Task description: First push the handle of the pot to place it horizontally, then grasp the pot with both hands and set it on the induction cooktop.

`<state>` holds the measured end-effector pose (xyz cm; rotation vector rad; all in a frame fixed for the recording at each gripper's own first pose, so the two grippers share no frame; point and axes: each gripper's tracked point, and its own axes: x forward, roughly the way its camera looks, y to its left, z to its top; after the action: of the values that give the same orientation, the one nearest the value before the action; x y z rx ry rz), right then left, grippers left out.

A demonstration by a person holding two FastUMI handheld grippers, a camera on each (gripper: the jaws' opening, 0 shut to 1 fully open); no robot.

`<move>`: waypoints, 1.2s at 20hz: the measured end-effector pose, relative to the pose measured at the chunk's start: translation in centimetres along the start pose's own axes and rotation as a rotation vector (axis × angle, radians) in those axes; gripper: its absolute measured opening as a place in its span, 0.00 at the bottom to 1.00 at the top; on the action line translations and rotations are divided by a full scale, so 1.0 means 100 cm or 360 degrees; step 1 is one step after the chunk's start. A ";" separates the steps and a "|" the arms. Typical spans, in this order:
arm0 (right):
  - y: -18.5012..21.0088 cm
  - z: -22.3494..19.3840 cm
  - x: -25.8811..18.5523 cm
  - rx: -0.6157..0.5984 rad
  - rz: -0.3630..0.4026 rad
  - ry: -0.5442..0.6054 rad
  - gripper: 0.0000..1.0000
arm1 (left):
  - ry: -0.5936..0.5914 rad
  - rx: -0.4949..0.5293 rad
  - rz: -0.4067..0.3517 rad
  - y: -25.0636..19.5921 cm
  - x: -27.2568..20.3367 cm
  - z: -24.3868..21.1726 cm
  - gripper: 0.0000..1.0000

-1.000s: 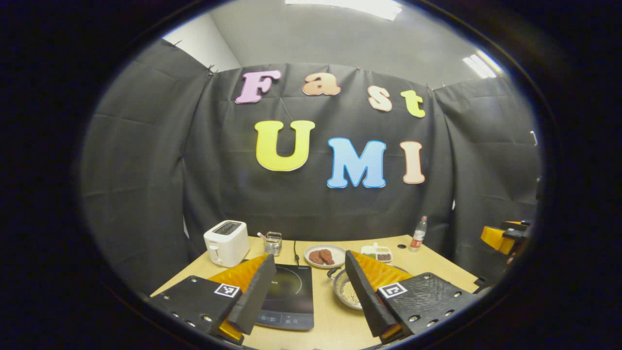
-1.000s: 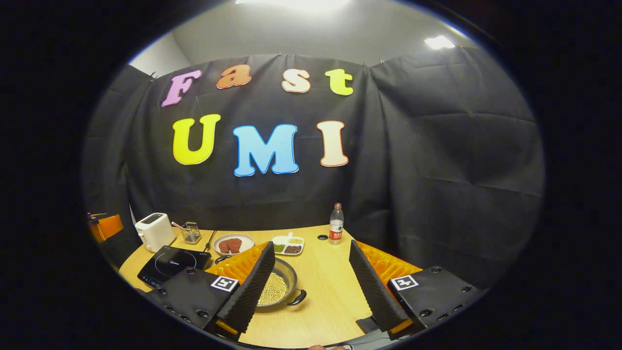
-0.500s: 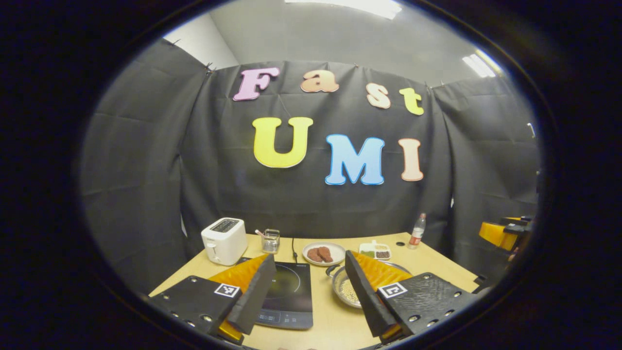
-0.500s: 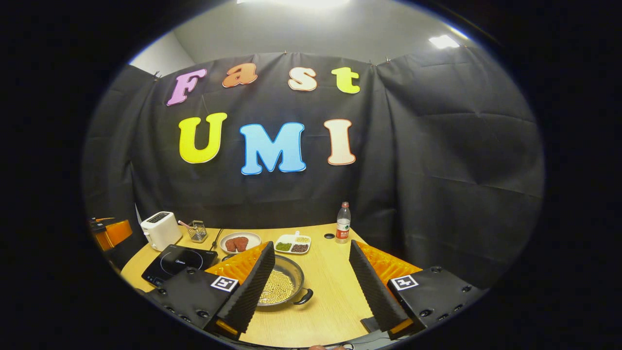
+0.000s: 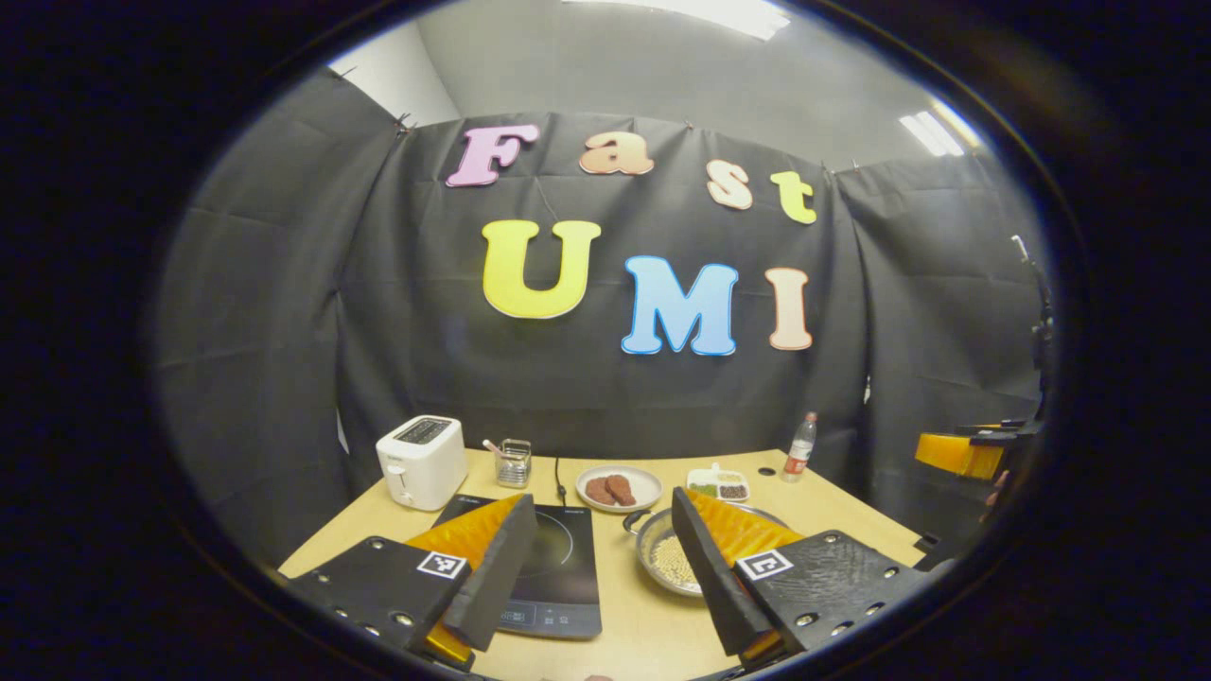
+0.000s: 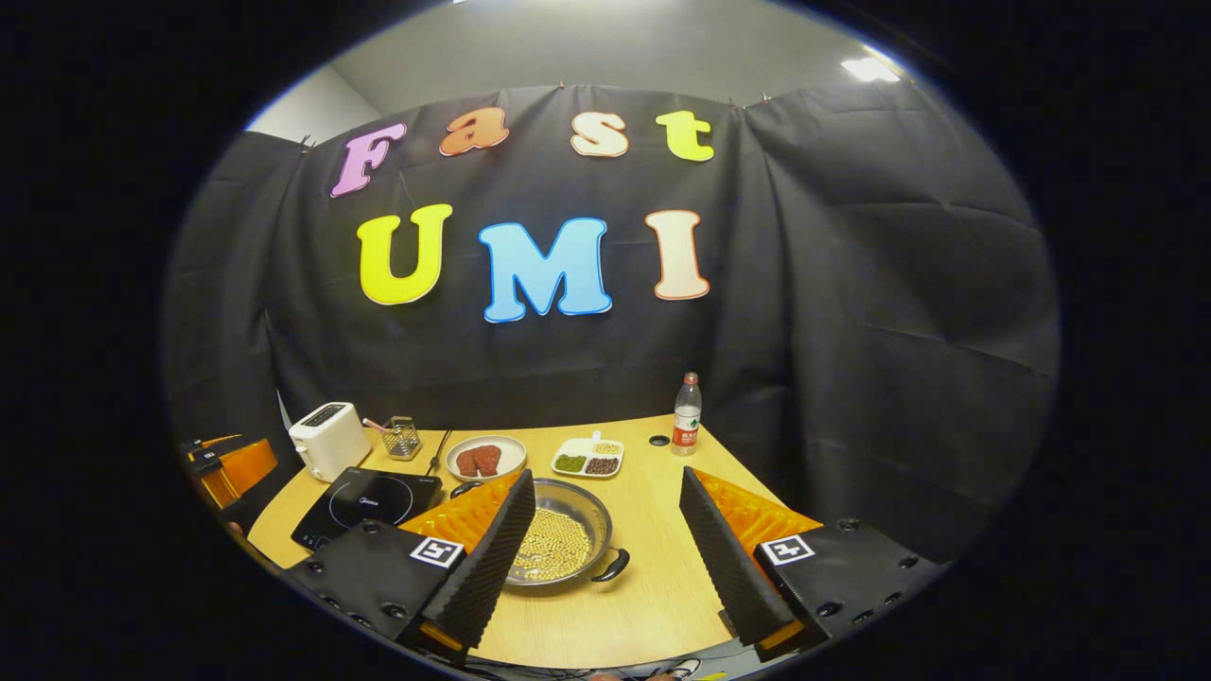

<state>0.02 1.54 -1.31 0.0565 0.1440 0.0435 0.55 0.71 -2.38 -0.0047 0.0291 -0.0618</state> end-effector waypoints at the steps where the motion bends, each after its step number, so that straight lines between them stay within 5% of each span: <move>1: 0.002 -0.005 0.002 -0.0013 0.0015 0.0032 0.98 | -0.0010 0.0002 0.0001 0.001 -0.001 0.000 0.85; 8: 0.025 -0.032 0.013 -0.0230 0.0270 0.0348 0.96 | -0.0004 -0.0037 0.0089 0.015 -0.005 -0.017 0.88; 11: 0.025 -0.041 0.024 -0.0261 0.0291 0.0429 0.34 | 0.0032 -0.0050 0.0107 0.017 -0.011 -0.022 0.87; 13: 0.034 -0.060 0.028 -0.0269 0.0363 0.0535 0.12 | 0.0042 -0.0010 0.0138 0.019 -0.015 -0.019 0.88; 17: 0.048 -0.084 0.043 -0.0313 0.0544 0.0690 0.03 | 0.0055 -0.0024 0.0207 0.023 -0.018 -0.020 0.88; 24: 0.057 -0.120 0.054 -0.0410 0.0771 0.0891 0.02 | 0.0151 0.0000 0.0351 0.019 -0.002 -0.039 0.88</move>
<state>3.39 8.15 -13.60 -0.1824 0.6807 0.5629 0.40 2.59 -6.26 0.0012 0.1244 0.1583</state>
